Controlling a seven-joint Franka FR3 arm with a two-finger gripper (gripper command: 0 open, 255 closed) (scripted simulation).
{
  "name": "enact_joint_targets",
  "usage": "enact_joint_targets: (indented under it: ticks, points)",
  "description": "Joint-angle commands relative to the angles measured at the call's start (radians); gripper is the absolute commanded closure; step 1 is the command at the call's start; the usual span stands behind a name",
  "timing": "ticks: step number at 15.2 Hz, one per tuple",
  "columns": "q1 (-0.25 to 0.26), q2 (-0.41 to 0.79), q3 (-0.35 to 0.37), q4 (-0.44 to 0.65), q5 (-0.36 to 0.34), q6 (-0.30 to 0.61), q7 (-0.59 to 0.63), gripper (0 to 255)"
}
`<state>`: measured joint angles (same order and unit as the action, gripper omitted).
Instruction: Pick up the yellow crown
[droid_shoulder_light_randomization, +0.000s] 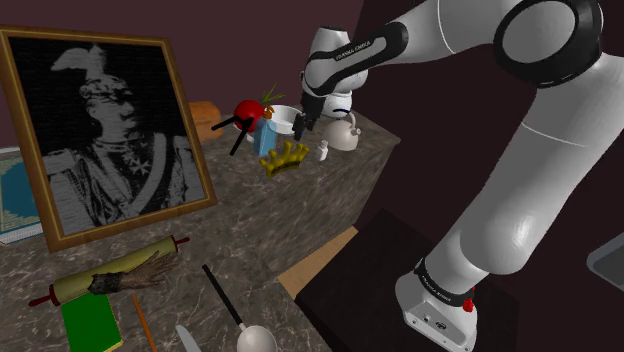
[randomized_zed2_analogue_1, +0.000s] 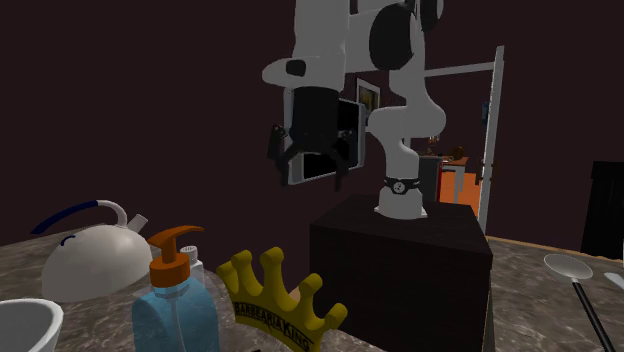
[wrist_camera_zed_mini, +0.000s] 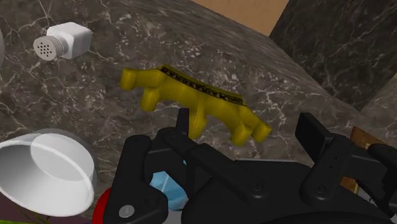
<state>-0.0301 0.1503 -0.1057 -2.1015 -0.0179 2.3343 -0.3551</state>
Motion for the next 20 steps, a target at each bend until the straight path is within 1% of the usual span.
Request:
enact_joint_targets:
  ticks: [1,6,7,14,16,17,20]
  points:
    - [-0.006,0.097,-0.002,0.069,0.002,0.023,-0.018,0]
    - [-0.024,0.293,-0.002,0.234,-0.002,0.044,-0.055,0]
    - [-0.026,0.318,-0.002,0.257,-0.003,0.044,-0.059,0]
    - [-0.029,0.380,0.002,0.249,0.002,0.114,-0.058,0]
    - [-0.030,0.385,0.002,0.249,0.002,0.120,-0.058,0]
    - [-0.029,0.385,0.002,0.248,0.002,0.120,-0.056,255]
    - [-0.029,0.385,0.002,0.250,0.002,0.119,-0.056,255]
